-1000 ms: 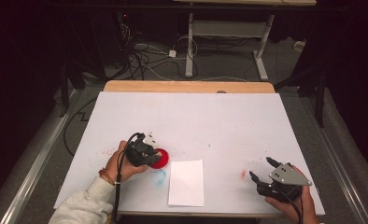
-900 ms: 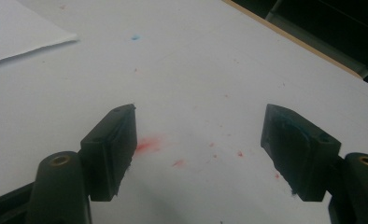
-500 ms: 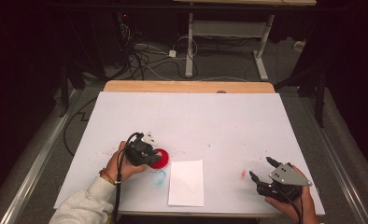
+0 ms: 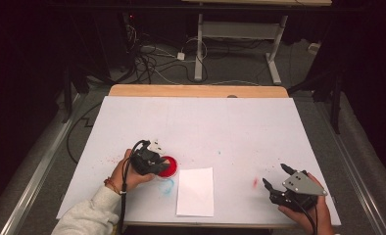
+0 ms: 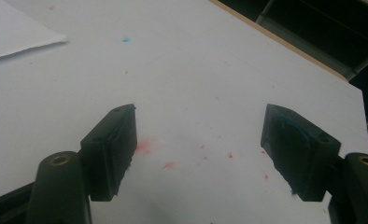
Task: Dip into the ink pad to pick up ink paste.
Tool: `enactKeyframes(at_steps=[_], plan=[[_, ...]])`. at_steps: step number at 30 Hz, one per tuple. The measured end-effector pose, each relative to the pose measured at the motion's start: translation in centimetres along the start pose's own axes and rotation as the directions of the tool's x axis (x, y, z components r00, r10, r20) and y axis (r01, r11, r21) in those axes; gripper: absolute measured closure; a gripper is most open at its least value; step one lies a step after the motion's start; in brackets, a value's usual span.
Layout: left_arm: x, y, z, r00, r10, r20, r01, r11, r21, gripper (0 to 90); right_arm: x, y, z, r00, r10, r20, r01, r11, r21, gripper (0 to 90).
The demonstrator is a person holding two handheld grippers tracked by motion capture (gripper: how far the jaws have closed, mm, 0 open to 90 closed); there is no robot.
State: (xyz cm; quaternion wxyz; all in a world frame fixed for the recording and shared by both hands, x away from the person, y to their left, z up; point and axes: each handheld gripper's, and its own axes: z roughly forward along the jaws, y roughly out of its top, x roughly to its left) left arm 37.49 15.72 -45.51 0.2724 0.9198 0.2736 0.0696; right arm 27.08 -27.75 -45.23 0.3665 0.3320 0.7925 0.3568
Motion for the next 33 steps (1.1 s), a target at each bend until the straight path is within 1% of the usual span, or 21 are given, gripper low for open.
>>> enactKeyframes(at_steps=[2, 6, 8, 10, 11, 12, 13, 16, 18, 22, 24, 29, 30, 31, 33], plan=[[0.0, 0.0, 0.0, 1.0000, 0.004, -0.003, -0.004, 1.0000, 0.002, 73.7, 0.0, 0.0, 0.0, 1.0000, -0.001, -0.001, 0.001, 1.000, 0.000, 27.7], [0.1, -0.1, 0.0, 1.0000, -0.005, 0.004, 0.005, 0.9999, -0.009, 73.7, 0.0, 0.0, 0.0, 1.0000, -0.003, -0.001, 0.003, 1.000, 0.000, 27.8], [0.0, -0.1, -0.1, 1.0000, 0.003, -0.001, -0.003, 0.9999, -0.011, 73.6, 0.0, 0.0, 0.0, 1.0000, -0.004, 0.000, 0.004, 1.000, -0.001, 27.8], [-0.1, 0.1, -0.3, 0.9995, 0.030, -0.011, -0.030, 0.9995, 0.004, 73.7, -0.1, 0.0, -0.1, 1.0000, -0.001, 0.002, 0.001, 1.000, -0.001, 27.8], [-0.1, 0.1, -0.5, 0.9991, 0.034, -0.027, -0.033, 0.9994, 0.011, 73.7, 0.0, 0.0, -0.1, 0.9999, -0.008, 0.007, 0.008, 1.000, 0.002, 27.8], [-0.1, 0.1, -0.8, 0.9984, 0.034, -0.045, -0.034, 0.9994, 0.000, 73.7, 0.0, 0.1, 0.0, 0.9996, -0.023, 0.017, 0.023, 1.000, 0.005, 27.7], [0.1, 0.1, -1.3, 0.9985, 0.027, -0.047, -0.028, 0.9995, -0.017, 73.6, 0.1, 0.1, -0.1, 0.9990, -0.038, 0.022, 0.038, 0.999, 0.007, 27.8], [0.3, 0.2, -3.4, 0.9972, 0.012, -0.073, -0.017, 0.9973, -0.071, 73.6, 0.3, 0.1, -0.1, 0.9984, -0.053, 0.021, 0.053, 0.999, 0.009, 27.7], [0.2, 0.2, -4.7, 0.9958, 0.014, -0.091, -0.023, 0.9945, -0.102, 73.6, 0.3, 0.1, -0.1, 0.9985, -0.051, 0.020, 0.051, 0.999, 0.009, 27.7], [-0.4, 0.4, -7.1, 0.9917, 0.036, -0.124, -0.053, 0.9887, -0.140, 73.6, 0.3, 0.1, -0.1, 0.9986, -0.050, 0.019, 0.050, 0.999, 0.009, 27.8], [-0.8, 0.5, -8.1, 0.9904, 0.043, -0.131, -0.064, 0.9851, -0.160, 73.6, 0.3, 0.1, -0.1, 0.9985, -0.052, 0.018, 0.052, 0.999, 0.009, 27.8], [-1.7, 0.7, -10.2, 0.9860, 0.058, -0.156, -0.089, 0.9764, -0.197, 73.5, 0.3, 0.2, -0.1, 0.9986, -0.051, 0.016, 0.051, 0.999, 0.008, 27.8], [-1.8, 0.7, -10.6, 0.9841, 0.063, -0.166, -0.096, 0.9754, -0.198, 73.5, 0.3, 0.2, -0.1, 0.9986, -0.051, 0.016, 0.051, 0.999, 0.008, 27.8], [-1.9, 0.7, -10.8, 0.9840, 0.063, -0.167, -0.098, 0.9730, -0.209, 73.6, 0.3, 0.2, -0.1, 0.9984, -0.053, 0.018, 0.052, 0.999, 0.010, 27.8], [-2.0, 0.7, -11.0, 0.9832, 0.067, -0.170, -0.103, 0.9711, -0.215, 73.5, 0.3, 0.2, -0.1, 0.9986, -0.050, 0.017, 0.050, 0.999, 0.010, 27.8]])
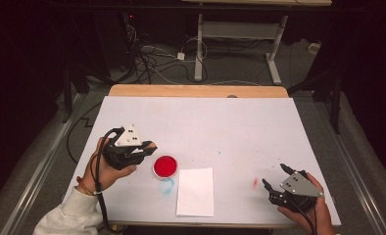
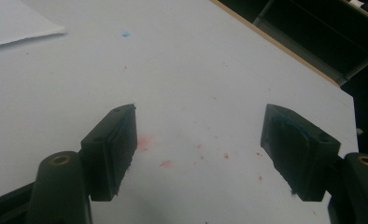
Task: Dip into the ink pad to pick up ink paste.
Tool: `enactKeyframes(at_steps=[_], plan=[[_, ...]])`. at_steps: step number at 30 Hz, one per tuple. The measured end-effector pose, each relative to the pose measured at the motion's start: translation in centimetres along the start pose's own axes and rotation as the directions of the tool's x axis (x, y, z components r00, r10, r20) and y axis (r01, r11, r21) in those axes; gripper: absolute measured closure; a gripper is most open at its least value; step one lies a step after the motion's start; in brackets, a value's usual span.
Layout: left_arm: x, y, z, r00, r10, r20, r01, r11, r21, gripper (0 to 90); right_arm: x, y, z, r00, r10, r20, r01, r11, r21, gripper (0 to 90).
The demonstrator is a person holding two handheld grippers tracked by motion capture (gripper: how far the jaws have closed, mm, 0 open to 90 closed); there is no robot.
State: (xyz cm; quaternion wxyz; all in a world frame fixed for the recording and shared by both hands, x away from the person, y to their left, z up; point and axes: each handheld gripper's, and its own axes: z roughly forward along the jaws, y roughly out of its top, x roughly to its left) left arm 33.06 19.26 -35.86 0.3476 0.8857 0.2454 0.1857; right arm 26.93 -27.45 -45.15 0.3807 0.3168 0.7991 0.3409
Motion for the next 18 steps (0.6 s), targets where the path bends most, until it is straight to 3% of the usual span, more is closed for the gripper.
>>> enactKeyframes(at_steps=[5, 11, 18], plan=[[-0.2, -0.1, 1.2, 0.9998, 0.010, 0.016, -0.011, 0.9997, 0.024, 73.6, 0.1, 0.0, 0.0, 1.0000, -0.001, 0.000, 0.001, 1.000, 0.002, 27.8], [-0.6, -0.4, 4.1, 0.9986, 0.005, 0.052, -0.008, 0.9985, 0.055, 73.6, 0.1, 0.0, 0.1, 1.0000, -0.004, 0.007, 0.004, 1.000, 0.014, 27.9], [-0.8, -1.3, 8.3, 0.9968, -0.007, 0.080, -0.006, 0.9881, 0.154, 73.5, 0.2, 0.0, 0.2, 1.0000, -0.008, 0.004, 0.008, 1.000, 0.016, 28.0]])
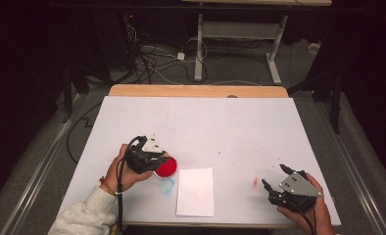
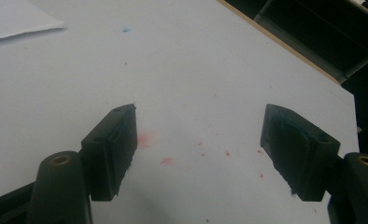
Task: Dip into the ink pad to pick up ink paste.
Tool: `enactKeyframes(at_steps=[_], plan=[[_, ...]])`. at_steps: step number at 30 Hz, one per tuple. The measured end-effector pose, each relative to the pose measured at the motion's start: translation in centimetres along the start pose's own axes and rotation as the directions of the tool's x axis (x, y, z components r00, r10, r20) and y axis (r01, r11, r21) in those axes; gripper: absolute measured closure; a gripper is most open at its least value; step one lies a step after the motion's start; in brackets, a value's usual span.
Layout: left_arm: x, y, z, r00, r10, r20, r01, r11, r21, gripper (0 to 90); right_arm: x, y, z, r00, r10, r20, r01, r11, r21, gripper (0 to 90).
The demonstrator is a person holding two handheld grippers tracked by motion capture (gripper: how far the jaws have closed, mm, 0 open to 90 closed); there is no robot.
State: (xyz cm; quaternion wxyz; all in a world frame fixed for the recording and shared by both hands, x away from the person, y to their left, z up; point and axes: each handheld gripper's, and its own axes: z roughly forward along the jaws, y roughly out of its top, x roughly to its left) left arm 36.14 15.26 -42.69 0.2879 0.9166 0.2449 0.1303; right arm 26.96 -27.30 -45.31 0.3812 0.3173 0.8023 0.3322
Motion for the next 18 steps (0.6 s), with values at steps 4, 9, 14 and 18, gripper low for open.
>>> enactKeyframes(at_steps=[4, 9, 14, 18], plan=[[0.1, -0.2, 1.0, 1.0000, 0.007, 0.005, -0.007, 0.9990, 0.043, 73.5, 0.0, -0.1, 0.1, 1.0000, 0.000, -0.004, 0.000, 1.000, 0.005, 27.9], [0.5, -0.6, 1.5, 0.9998, -0.010, 0.020, 0.008, 0.9979, 0.064, 73.5, 0.0, -0.1, 0.1, 0.9999, -0.006, -0.009, 0.006, 1.000, 0.010, 27.9], [1.0, -1.0, 2.3, 0.9996, -0.022, 0.017, 0.020, 0.9958, 0.089, 73.5, 0.1, -0.1, 0.2, 0.9999, -0.011, -0.011, 0.011, 1.000, 0.014, 27.9], [1.3, -1.2, 2.3, 0.9995, -0.026, 0.020, 0.024, 0.9964, 0.081, 73.5, 0.2, -0.1, 0.2, 0.9998, -0.013, -0.015, 0.014, 1.000, 0.016, 27.9]])
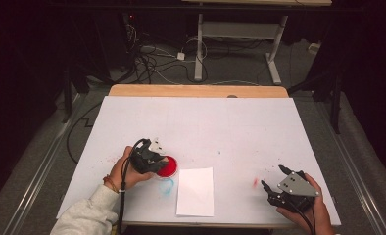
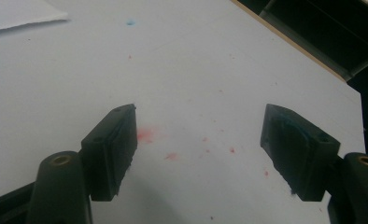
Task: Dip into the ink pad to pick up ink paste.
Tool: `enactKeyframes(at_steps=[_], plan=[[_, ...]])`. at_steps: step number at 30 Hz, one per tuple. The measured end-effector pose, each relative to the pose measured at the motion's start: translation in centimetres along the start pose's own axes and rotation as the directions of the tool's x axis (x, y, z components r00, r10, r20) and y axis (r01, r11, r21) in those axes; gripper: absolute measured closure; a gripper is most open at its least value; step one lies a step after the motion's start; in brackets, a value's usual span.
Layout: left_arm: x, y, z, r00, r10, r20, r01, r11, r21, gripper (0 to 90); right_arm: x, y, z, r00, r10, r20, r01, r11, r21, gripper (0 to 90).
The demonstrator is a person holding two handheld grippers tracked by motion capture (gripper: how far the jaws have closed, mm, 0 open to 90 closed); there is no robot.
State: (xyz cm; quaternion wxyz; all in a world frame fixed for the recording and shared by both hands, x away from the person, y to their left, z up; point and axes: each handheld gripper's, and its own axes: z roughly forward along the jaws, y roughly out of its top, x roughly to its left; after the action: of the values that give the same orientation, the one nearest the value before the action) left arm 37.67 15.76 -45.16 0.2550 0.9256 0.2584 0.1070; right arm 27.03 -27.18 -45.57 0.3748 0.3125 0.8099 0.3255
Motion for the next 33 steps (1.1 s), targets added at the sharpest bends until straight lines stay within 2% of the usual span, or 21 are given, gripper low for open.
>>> enactKeyframes(at_steps=[8, 13, 33], plan=[[0.36, -0.20, 0.20, 0.9993, -0.029, 0.025, 0.029, 0.9996, -0.003, 73.6, 0.04, 0.02, -0.04, 1.0000, -0.004, -0.003, 0.004, 1.000, 0.000, 27.9], [0.57, -0.30, 0.28, 0.9970, -0.065, 0.043, 0.066, 0.9978, -0.008, 73.7, 0.09, -0.04, 0.12, 1.0000, -0.004, -0.003, 0.004, 1.000, 0.008, 27.8], [0.52, -0.51, 0.37, 0.9964, -0.075, 0.040, 0.075, 0.9971, -0.015, 73.6, -0.04, 0.10, 0.11, 1.0000, 0.001, -0.009, -0.001, 1.000, -0.005, 27.5]])
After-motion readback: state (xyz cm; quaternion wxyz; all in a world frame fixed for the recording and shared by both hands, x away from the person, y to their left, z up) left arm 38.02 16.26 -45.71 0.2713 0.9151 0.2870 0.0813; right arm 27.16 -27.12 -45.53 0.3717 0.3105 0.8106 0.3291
